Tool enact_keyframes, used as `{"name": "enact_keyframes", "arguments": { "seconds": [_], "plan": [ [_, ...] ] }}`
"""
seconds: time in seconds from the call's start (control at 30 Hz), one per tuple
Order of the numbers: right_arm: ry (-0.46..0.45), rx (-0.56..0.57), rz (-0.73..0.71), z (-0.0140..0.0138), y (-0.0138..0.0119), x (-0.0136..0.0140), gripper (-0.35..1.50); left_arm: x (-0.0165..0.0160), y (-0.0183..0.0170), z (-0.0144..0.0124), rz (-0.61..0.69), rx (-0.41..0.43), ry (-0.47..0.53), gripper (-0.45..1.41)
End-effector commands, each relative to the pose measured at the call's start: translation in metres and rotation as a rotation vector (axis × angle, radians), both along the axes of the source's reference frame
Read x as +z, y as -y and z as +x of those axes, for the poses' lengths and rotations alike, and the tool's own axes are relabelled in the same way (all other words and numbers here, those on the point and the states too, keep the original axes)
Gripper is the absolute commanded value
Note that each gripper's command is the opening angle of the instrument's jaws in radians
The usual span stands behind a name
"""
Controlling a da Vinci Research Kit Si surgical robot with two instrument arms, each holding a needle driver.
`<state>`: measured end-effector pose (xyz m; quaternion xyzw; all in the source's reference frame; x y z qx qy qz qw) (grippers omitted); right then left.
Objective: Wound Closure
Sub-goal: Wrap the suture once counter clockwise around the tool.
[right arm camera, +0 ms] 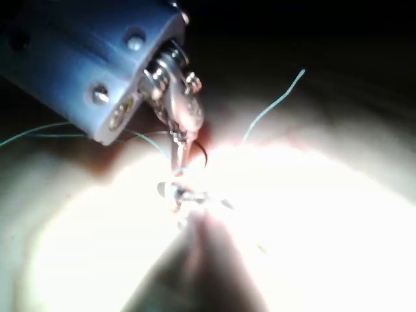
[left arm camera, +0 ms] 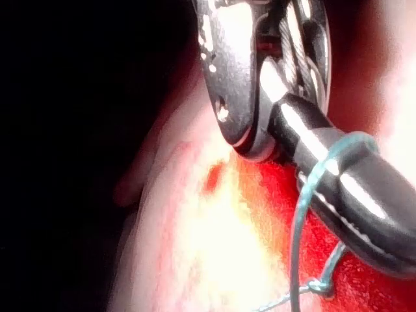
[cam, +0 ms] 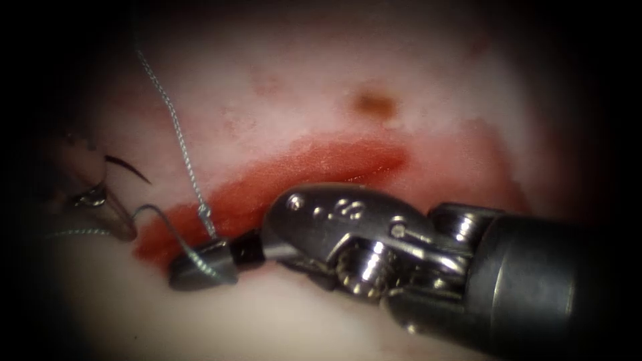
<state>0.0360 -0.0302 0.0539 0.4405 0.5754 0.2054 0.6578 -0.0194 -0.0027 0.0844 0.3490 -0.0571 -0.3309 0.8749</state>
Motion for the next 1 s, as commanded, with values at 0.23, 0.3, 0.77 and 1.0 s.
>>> {"name": "enact_keyframes", "arguments": {
  "seconds": [0.23, 0.3, 0.77, 1.0],
  "plan": [
    [-0.118, 0.169, 0.189, 0.0016, -0.0009, 0.0022, -0.35, -0.0012, -0.0011, -0.0022, -0.026, 0.009, 0.045, -0.45],
    [-0.105, 0.18, 0.21, 0.002, -0.0005, 0.003, -0.35, -0.0015, -0.001, -0.0025, -0.015, -0.001, 0.06, -0.45],
    [-0.209, 0.327, 0.564, 0.0026, 0.0003, 0.0047, -0.35, -0.0016, -0.0011, -0.0033, -0.004, -0.075, 0.081, -0.45],
    [-0.186, 0.248, 0.601, 0.0022, 0.0001, 0.0034, -0.35, -0.002, -0.0016, -0.0028, 0.002, -0.086, 0.079, -0.45]
  ]
}}
